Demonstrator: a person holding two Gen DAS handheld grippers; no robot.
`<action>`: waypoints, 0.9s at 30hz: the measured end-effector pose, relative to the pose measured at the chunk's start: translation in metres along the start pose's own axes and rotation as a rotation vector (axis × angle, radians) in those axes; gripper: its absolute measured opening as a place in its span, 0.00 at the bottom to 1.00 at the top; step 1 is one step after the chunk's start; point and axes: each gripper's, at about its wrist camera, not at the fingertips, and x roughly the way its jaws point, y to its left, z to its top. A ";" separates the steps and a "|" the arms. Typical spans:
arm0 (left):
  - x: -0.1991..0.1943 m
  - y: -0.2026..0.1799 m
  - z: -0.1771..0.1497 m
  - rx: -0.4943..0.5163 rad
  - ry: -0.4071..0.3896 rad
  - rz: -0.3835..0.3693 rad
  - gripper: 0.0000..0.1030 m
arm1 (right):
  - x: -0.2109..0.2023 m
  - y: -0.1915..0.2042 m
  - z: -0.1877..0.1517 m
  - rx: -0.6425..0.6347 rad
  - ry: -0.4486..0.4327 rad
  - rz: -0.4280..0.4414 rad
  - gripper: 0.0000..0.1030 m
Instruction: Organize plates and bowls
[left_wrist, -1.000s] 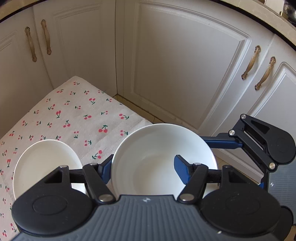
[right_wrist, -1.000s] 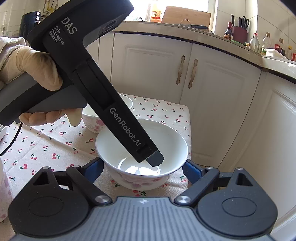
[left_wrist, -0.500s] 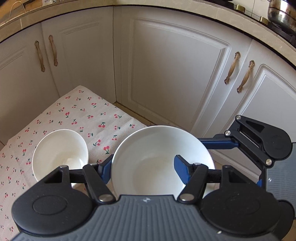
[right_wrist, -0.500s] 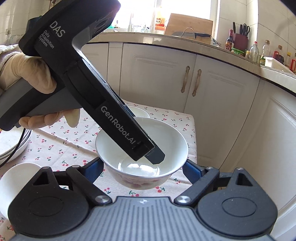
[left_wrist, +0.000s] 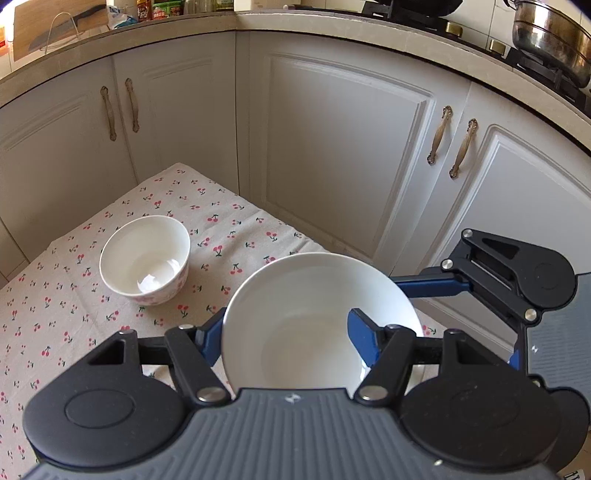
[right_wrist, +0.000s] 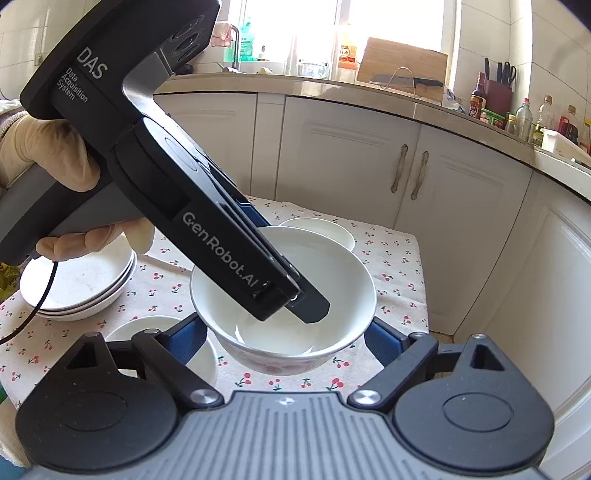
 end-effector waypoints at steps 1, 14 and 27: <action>-0.004 0.000 -0.005 -0.004 -0.001 0.004 0.65 | -0.002 0.004 -0.001 -0.002 0.000 0.006 0.92; -0.039 0.005 -0.053 -0.059 -0.007 0.047 0.65 | -0.007 0.050 -0.010 -0.015 0.024 0.099 0.92; -0.027 0.017 -0.087 -0.115 0.028 0.031 0.66 | 0.006 0.072 -0.019 -0.044 0.092 0.133 0.92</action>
